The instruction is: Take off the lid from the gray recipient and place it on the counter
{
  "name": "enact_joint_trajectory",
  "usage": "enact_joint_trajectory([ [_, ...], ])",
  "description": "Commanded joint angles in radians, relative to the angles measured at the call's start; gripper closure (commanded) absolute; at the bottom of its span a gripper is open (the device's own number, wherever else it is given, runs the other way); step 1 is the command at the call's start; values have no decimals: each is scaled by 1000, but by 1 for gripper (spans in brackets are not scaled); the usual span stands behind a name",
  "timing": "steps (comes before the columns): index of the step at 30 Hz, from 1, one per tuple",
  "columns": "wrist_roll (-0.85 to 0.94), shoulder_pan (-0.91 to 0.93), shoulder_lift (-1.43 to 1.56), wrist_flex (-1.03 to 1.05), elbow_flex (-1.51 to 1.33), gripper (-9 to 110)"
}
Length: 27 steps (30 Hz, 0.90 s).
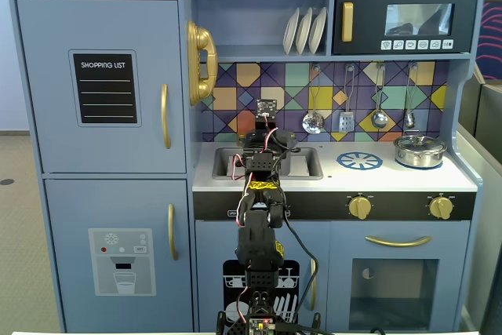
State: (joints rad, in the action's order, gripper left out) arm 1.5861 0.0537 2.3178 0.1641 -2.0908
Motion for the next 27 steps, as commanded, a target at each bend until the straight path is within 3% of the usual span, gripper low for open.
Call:
enact_joint_trajectory([
  [1,-6,17,-38,-40,84,83],
  [14,-6,8,-209,-92,206,85],
  [20,6,-11,-230,-95,227,101],
  [27,-28,-35,-255,-155,307,102],
])
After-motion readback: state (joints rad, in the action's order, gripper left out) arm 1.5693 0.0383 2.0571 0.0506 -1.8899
